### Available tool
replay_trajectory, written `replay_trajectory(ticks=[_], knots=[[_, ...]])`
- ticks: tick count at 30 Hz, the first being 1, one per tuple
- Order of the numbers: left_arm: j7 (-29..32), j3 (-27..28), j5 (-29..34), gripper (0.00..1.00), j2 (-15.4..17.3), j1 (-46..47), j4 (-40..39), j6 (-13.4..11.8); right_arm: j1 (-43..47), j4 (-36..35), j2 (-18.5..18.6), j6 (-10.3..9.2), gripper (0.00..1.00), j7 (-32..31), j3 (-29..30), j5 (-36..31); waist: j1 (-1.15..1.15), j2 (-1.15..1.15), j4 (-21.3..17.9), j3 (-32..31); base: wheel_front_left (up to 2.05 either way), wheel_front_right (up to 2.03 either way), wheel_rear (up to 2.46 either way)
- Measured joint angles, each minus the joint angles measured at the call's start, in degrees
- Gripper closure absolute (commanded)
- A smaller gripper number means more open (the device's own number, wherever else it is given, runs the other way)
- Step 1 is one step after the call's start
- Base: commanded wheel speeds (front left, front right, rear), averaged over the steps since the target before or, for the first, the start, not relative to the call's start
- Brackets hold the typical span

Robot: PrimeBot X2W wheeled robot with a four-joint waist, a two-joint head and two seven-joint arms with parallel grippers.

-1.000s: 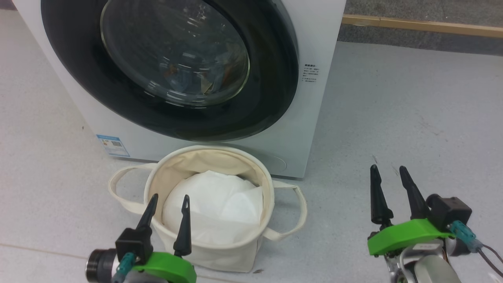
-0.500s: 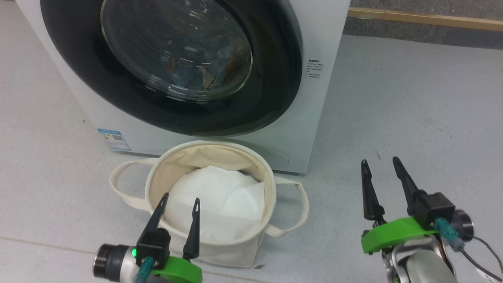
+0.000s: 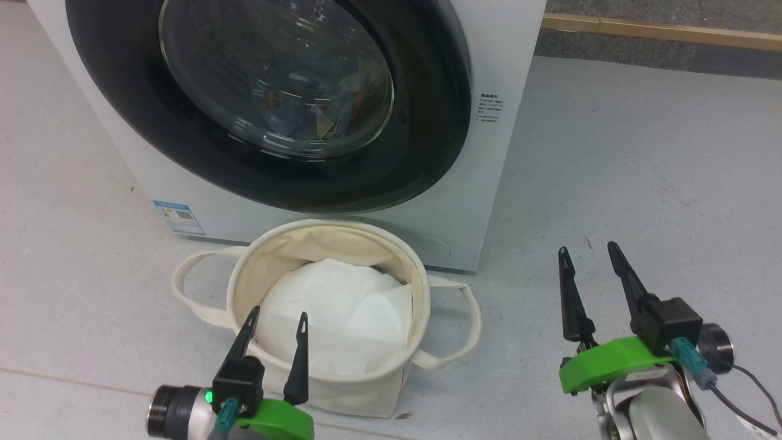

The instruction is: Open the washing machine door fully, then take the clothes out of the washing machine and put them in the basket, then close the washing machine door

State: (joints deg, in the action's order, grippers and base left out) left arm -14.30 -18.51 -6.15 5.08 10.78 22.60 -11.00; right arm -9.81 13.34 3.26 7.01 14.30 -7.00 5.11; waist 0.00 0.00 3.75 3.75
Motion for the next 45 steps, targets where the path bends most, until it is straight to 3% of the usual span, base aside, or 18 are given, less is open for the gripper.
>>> replay_trajectory(ticks=[9, 10, 11, 16, 23, 27, 34, 40, 45], knots=[[0.0, 0.9, 0.0, 0.0, -0.4, 0.0, 0.9, 0.5, 0.0, -0.4, 0.0, 0.0, 0.02, 0.0, -0.2, 0.0, 0.0, 0.0, -0.1, 0.3, 0.0, 0.0, 0.0], [0.0, 0.9, 0.1, 0.0, -0.5, 0.0, 0.9, 0.7, 0.1, -0.7, 0.0, 0.0, 0.84, 0.0, -0.4, 0.0, 0.0, 0.0, -0.1, 0.3, 0.0, 0.0, 0.0], [0.0, 0.9, 0.3, 0.0, -0.5, 0.0, 0.9, 1.0, 0.1, -0.9, 0.0, 0.0, 1.0, 0.0, -0.6, 0.0, 0.0, 0.0, 0.0, 0.4, 0.0, 0.0, 0.0], [0.0, 1.1, 0.5, 0.0, -0.8, 0.2, 1.0, 1.0, 0.0, -1.2, -0.2, 0.0, 1.0, 0.0, 0.6, 6.5, 0.0, 0.0, 0.3, 0.9, 0.0, 0.0, 0.0], [0.0, 1.2, 1.5, 0.0, -0.9, 1.2, 1.6, 1.5, -3.2, 6.0, -0.2, 0.0, 1.0, 0.0, 3.2, 27.4, 0.0, 0.0, 0.6, 2.6, 0.0, 0.0, 0.0], [0.0, 1.4, 1.5, 0.0, -1.1, 2.9, 1.5, 2.0, -10.9, 15.4, -0.2, 0.0, 1.0, -0.3, 2.6, 45.4, 0.0, 0.0, 0.9, 4.5, 0.0, 0.0, 0.0], [0.0, 1.1, 1.5, 0.0, -1.6, 5.3, 1.4, 2.0, -27.6, 22.6, 0.1, 0.0, 1.0, -12.3, 5.3, 66.2, 0.0, 0.0, 1.7, 9.1, 0.0, 0.0, 0.0], [0.0, -1.2, 1.8, 0.0, -2.2, 7.8, 0.6, 3.1, -34.4, 26.3, 0.7, 0.0, 1.0, -28.4, 9.3, 80.4, 0.0, 0.0, 3.7, 12.4, 0.0, 0.0, 0.0], [0.0, -3.0, 2.0, 0.0, -2.5, 9.1, 0.3, 3.4, -38.6, 28.8, 2.5, 0.0, 1.0, -33.6, 12.5, 85.6, 0.0, 0.0, 5.3, 15.2, 0.0, 0.0, 0.0]])
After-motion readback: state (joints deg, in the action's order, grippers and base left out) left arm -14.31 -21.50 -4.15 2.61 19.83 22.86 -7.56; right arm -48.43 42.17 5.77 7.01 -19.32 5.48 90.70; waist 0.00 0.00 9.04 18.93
